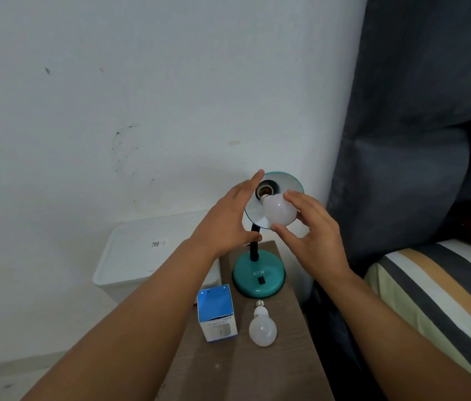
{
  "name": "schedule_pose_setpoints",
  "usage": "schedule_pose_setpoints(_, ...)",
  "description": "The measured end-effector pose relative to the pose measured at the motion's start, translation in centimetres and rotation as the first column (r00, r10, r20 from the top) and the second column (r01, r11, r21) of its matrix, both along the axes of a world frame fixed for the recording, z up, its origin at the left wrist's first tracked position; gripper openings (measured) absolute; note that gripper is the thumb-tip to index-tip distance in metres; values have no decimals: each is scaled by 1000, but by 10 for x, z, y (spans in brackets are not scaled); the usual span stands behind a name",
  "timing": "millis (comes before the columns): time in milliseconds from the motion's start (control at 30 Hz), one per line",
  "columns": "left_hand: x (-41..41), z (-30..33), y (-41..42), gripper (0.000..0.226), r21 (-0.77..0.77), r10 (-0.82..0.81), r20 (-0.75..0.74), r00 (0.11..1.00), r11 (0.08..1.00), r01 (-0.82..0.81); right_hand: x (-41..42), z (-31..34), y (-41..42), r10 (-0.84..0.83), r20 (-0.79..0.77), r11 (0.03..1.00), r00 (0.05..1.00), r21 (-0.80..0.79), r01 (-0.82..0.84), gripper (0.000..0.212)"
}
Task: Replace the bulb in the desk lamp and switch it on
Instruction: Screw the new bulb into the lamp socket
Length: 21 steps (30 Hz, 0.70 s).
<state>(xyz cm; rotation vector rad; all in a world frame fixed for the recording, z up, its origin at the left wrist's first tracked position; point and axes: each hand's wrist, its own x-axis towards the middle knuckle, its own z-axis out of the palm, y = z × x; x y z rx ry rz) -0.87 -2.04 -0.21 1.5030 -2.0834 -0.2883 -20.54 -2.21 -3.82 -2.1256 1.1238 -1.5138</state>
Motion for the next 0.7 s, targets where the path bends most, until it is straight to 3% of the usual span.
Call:
schedule_pose_setpoints(267, 4, -12, -5, 107, -98, 16, -55, 998, 995, -21, 6, -6, -19, -29, -127, 996, 991, -85, 18, 55)
schedule_pose_setpoints(500, 4, -14, -6, 110, -57, -14, -157, 988, 998, 5, 10, -8, -24, -61, -188, 994, 980, -104, 42, 54)
schedule_pose_setpoints(700, 1, -16, -8, 107, -83, -27, -161, 987, 996, 13, 8, -8, -23, -88, -258, 995, 962, -73, 71, 61)
